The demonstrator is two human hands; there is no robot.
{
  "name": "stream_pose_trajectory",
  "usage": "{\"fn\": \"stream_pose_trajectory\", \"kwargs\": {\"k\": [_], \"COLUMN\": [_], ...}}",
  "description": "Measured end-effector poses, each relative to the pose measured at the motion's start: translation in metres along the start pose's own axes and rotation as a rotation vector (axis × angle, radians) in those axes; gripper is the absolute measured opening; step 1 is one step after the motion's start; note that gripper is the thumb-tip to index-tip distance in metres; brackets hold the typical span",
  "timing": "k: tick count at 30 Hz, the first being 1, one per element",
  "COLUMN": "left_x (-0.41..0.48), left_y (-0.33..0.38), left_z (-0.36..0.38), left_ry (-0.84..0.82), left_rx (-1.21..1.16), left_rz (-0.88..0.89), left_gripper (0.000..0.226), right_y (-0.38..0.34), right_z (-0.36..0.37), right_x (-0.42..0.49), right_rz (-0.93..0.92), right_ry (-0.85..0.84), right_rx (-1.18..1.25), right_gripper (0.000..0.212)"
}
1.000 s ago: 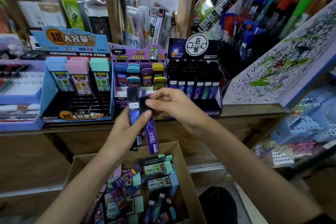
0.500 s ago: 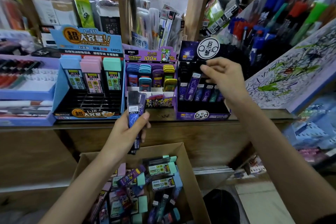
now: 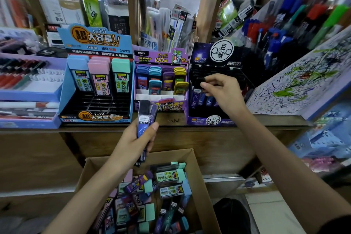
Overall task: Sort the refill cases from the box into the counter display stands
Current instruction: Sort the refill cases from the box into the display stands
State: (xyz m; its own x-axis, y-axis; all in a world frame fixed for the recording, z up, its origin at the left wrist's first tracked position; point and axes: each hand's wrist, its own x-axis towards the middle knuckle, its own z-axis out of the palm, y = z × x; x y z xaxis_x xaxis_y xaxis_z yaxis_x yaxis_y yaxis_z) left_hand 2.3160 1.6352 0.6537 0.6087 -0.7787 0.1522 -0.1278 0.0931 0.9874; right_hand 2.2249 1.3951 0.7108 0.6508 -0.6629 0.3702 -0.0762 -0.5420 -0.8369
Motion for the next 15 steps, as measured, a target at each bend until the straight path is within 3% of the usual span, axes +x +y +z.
{"fn": "stream_pose_trajectory", "kwargs": {"k": [5,13,15], "left_x": [-0.001,-0.003,-0.005], "left_y": [-0.003,0.009,0.013], "left_z": [0.000,0.003,0.007], "left_ry": [-0.020,-0.057,-0.063], "left_rx": [0.008,0.004,-0.070], "left_rz": [0.014,-0.001,-0.019], "left_gripper": [0.025,0.025,0.018], "right_y": [0.004,-0.020,-0.028], "right_z": [0.007,-0.002,0.002], "right_x": [0.001,-0.002,-0.020], "right_rz": [0.064,0.033,0.013], "right_ry": [0.020,-0.057,-0.069], "right_rx": [-0.101,-0.516,-0.423], "right_gripper": [0.015,0.021,0.020]}}
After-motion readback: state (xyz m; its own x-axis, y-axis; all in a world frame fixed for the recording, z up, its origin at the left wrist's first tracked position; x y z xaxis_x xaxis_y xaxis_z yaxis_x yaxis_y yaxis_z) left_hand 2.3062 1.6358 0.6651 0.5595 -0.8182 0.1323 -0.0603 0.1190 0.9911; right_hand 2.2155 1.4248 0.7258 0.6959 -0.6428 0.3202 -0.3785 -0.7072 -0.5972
